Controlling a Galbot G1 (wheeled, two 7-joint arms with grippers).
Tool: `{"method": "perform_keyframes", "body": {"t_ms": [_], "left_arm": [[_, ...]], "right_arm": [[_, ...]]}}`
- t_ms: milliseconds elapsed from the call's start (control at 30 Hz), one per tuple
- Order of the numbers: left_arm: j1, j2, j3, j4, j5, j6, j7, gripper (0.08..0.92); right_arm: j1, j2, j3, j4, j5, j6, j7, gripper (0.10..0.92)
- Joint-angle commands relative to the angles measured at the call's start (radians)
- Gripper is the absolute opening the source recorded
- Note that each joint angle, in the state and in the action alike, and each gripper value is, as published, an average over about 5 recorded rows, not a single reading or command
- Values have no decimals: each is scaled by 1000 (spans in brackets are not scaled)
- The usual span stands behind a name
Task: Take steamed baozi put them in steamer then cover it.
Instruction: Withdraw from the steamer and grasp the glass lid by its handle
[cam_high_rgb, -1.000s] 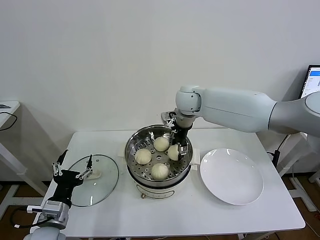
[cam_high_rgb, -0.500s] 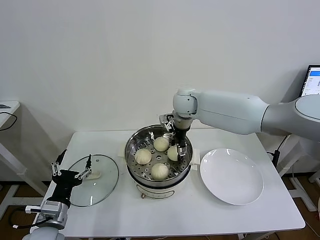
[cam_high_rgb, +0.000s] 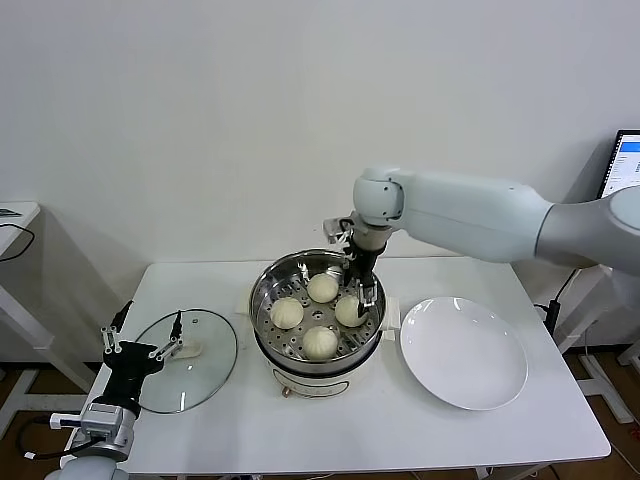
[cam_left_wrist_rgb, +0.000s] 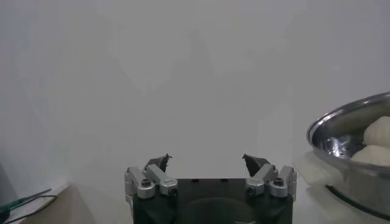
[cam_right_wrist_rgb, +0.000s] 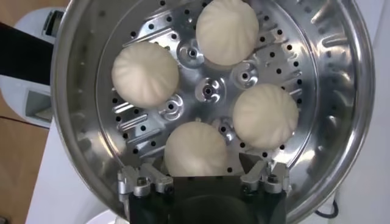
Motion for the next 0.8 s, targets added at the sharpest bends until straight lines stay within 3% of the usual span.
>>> {"method": "perform_keyframes", "body": {"t_ms": [33, 300, 567, 667, 800], "left_arm": [[0, -1, 3, -2, 2, 5, -3, 823], [-6, -5, 8, 5, -10, 24, -23, 823], [-25, -15, 10, 18, -22, 31, -40, 823], [-29, -19, 11, 27, -22, 23, -43, 823], [-34, -26, 15, 39, -8, -8, -45, 823]], "right_arm": [[80, -168, 86, 60, 81, 3, -31, 823], [-93, -427, 426, 187, 125, 10, 92, 823], [-377, -618, 734, 326, 377, 101, 617, 823], [-604, -667, 931, 373, 457, 136, 807, 823], [-1003, -691, 1303, 438, 480, 213, 956, 823]]}}
